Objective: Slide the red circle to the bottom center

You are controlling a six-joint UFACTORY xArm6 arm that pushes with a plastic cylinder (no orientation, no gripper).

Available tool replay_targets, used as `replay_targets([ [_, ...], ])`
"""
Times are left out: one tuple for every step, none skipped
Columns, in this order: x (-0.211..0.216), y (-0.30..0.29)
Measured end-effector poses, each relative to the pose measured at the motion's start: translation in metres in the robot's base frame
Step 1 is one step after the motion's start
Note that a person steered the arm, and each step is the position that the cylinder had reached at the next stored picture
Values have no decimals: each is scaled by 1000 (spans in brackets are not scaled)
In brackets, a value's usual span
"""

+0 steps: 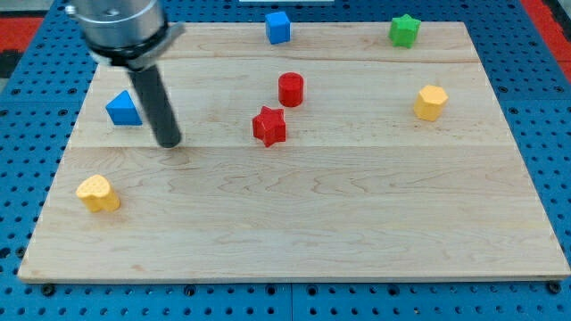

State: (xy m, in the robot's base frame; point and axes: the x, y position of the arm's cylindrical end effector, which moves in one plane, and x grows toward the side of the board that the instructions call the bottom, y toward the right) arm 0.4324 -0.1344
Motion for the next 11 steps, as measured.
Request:
replay_targets([
  [-15,41],
  [-34,53],
  [-101,63],
  [-120,116],
  [-49,170],
  [72,148],
  [92,113],
  [68,77],
  [37,101],
  [12,143],
  [-17,172],
])
